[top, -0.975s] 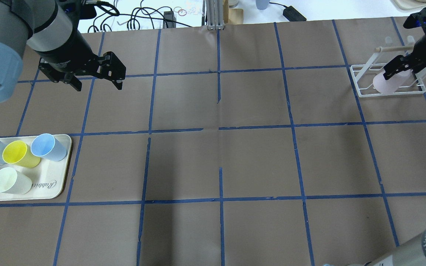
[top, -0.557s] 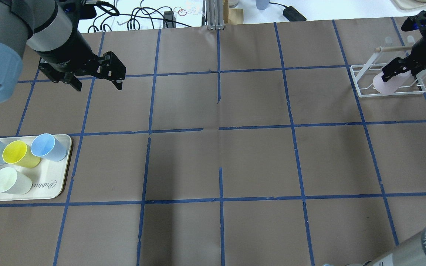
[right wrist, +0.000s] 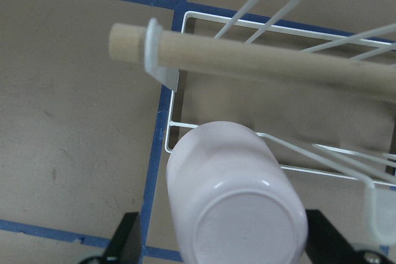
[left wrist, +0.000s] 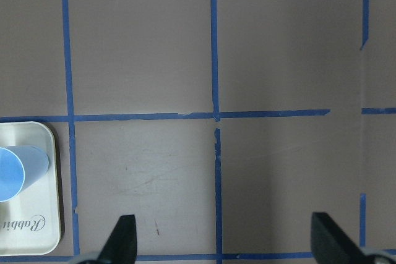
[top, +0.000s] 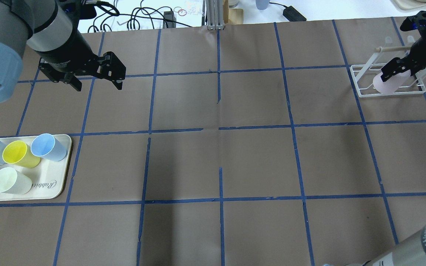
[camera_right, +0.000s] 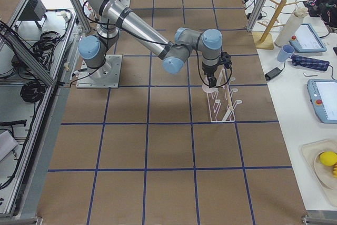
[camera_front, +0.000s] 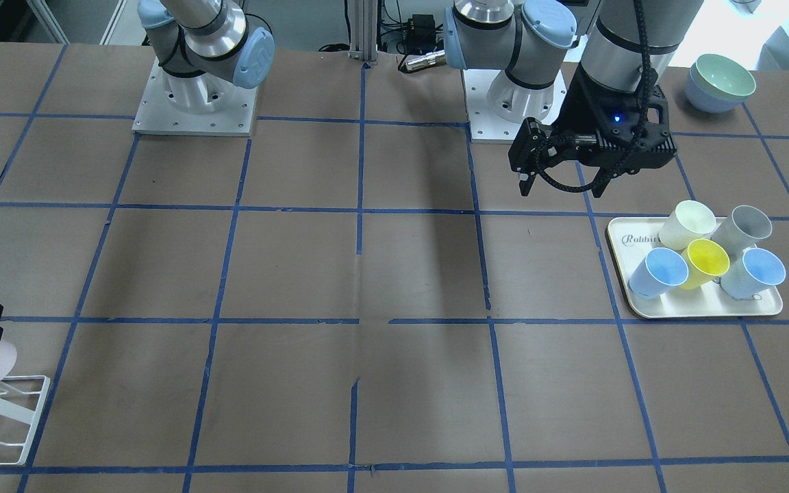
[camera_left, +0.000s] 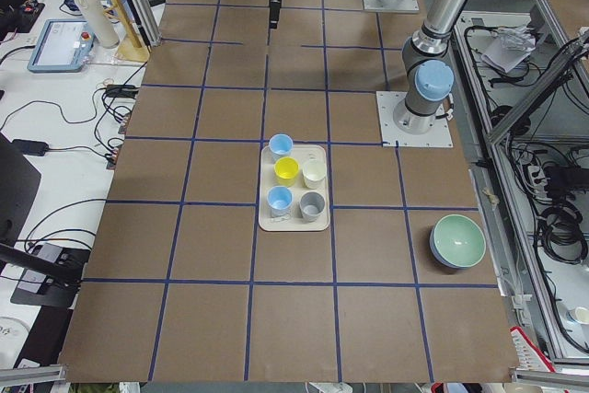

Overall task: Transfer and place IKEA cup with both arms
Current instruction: 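Close the right gripper on the pink-white cup and lift it off the dowel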

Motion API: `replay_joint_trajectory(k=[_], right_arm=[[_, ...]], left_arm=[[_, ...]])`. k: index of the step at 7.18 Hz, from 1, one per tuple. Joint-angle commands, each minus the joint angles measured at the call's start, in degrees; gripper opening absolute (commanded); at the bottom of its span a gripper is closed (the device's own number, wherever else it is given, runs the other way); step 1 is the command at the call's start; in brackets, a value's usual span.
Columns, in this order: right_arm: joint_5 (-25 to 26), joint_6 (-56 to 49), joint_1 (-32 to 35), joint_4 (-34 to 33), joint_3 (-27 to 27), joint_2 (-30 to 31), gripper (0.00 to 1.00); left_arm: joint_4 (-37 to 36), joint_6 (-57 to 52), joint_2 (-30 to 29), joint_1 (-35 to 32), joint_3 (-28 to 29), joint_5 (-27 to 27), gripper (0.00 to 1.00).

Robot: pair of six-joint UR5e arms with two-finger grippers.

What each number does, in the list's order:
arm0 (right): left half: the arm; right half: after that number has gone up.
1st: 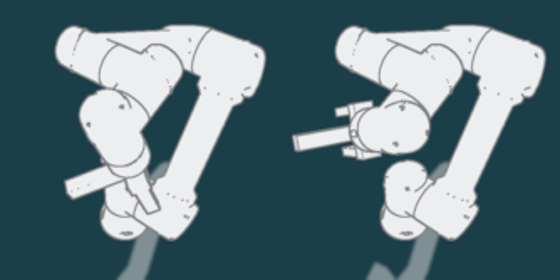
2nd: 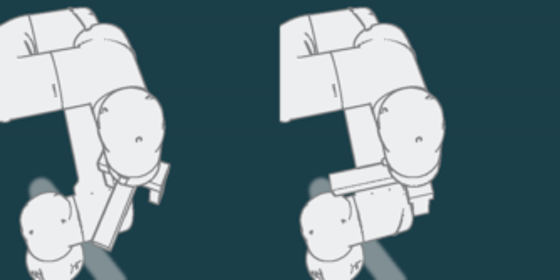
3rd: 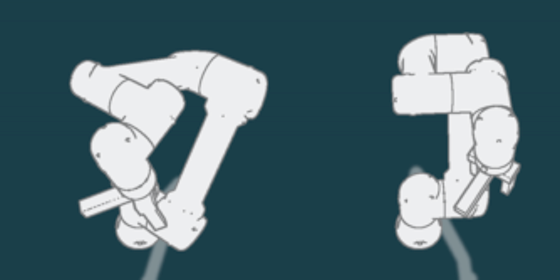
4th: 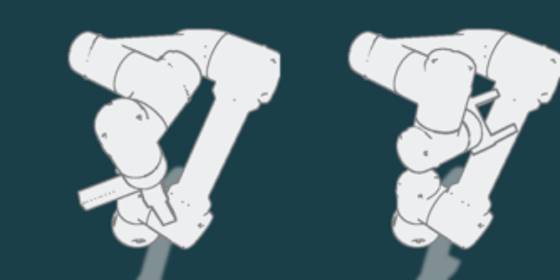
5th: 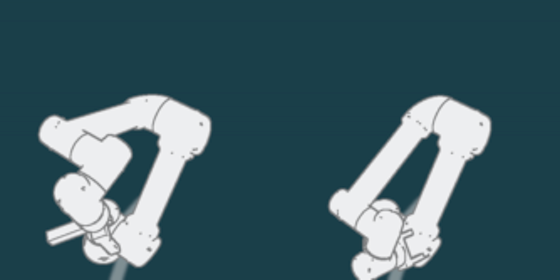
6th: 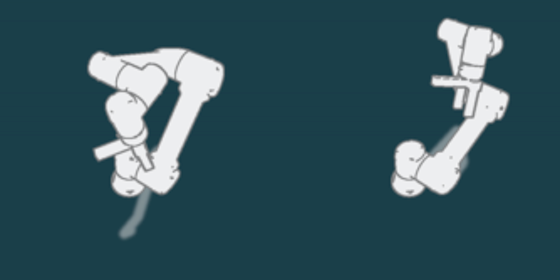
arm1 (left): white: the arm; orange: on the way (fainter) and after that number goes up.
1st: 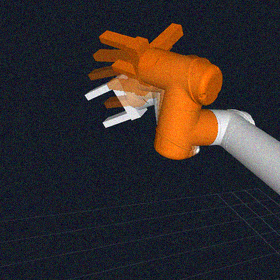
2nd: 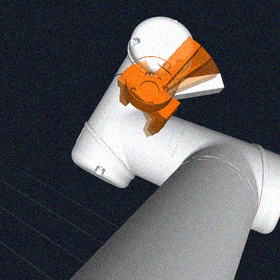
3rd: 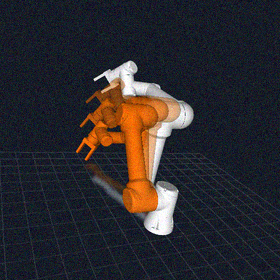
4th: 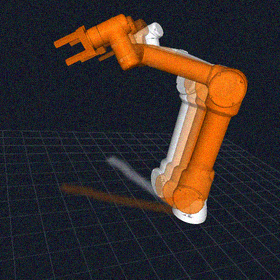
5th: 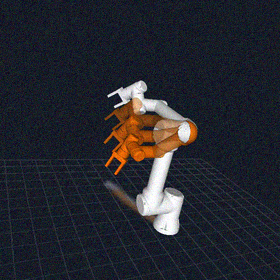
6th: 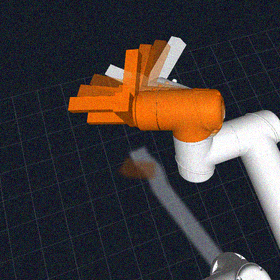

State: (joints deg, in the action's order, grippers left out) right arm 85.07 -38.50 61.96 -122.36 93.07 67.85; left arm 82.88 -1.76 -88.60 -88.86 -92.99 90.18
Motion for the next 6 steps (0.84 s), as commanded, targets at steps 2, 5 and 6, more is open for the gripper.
replay_joint_trajectory(k=[2,5,6], right_arm=[[-0.8,0.0,0.0,-0.1,-0.1,-0.1,0.89],[-0.6,-0.2,-0.1,-0.4,0.0,-0.1,0.89],[-0.6,-0.2,-0.1,-0.4,0.0,-0.2,0.87]], left_arm=[[0.0,0.0,0.0,0.0,0.0,0.0,1.0],[0.0,0.0,0.0,0.0,0.0,0.0,1.0],[0.0,-0.1,0.0,0.0,0.0,0.0,1.0]])
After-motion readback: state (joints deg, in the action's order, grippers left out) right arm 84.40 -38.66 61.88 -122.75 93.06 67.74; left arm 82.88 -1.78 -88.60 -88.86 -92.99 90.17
